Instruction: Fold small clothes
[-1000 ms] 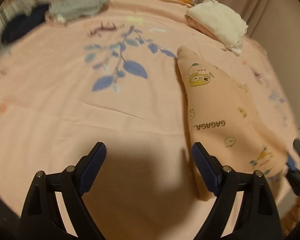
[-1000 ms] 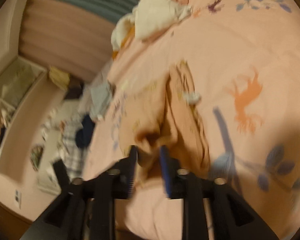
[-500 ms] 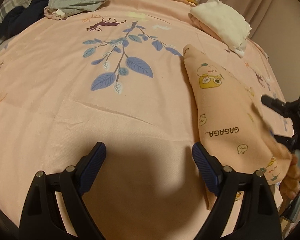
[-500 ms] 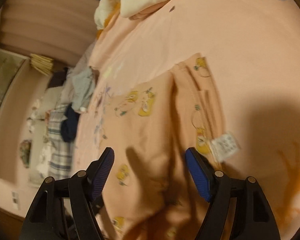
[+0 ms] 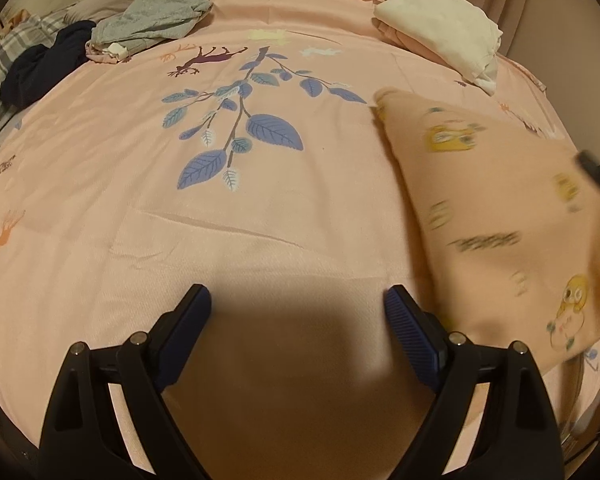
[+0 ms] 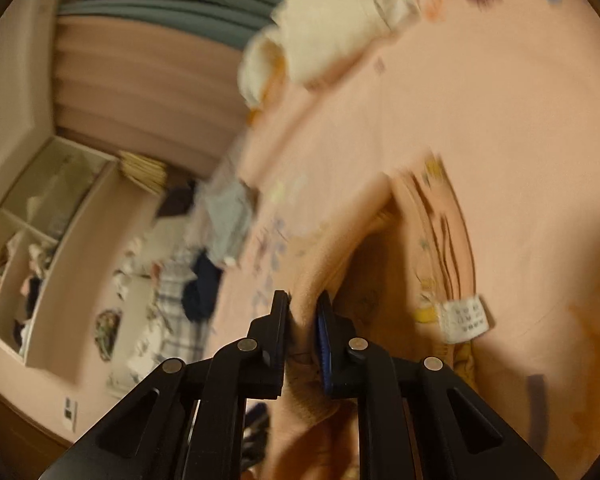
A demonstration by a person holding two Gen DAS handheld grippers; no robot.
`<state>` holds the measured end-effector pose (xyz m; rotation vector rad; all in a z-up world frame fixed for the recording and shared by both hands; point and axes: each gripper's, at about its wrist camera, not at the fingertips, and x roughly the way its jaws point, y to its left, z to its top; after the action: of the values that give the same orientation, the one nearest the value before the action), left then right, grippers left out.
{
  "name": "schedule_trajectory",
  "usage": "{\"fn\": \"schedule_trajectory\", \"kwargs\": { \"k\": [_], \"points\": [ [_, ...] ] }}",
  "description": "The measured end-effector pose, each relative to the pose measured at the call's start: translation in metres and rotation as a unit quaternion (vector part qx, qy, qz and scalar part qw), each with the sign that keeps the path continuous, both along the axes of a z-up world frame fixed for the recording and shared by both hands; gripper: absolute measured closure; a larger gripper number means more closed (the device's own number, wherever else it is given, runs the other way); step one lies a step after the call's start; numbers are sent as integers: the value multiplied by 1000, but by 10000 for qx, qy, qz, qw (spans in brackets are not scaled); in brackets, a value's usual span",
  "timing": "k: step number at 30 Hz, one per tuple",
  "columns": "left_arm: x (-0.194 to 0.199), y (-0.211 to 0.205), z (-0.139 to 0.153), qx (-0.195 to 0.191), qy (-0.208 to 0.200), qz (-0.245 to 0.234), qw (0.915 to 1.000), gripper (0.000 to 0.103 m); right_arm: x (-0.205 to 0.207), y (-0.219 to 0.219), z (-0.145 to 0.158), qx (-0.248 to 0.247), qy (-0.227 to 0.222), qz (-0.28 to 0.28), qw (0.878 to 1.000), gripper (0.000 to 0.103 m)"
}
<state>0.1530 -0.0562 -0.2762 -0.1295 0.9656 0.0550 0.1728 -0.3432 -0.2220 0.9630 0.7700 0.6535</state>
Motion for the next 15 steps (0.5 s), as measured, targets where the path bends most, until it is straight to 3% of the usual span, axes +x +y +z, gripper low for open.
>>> {"fn": "schedule_trajectory", "kwargs": {
  "k": [3, 7, 10, 11, 15],
  "points": [
    [0, 0, 0, 12, 4, 0, 10000, 13, -12, -9, 11, -306, -142, -287, 9990, 87],
    [1, -2, -1, 31, 16, 8, 10000, 11, -11, -21, -16, -1209, 753, -692, 9874, 87],
    [1, -4, -2, 98, 15, -4, 10000, 11, -10, -32, -34, -1101, 1186, -799, 9836, 70],
    [1, -4, -2, 91, 17, -2, 10000, 11, -14, -36, -32, -1009, 1254, -857, 9832, 69],
    [3, 3, -1, -157, 36, 18, 9999, 11, -41, -35, 8, -1592, 733, -1127, 9781, 69]
  ]
}}
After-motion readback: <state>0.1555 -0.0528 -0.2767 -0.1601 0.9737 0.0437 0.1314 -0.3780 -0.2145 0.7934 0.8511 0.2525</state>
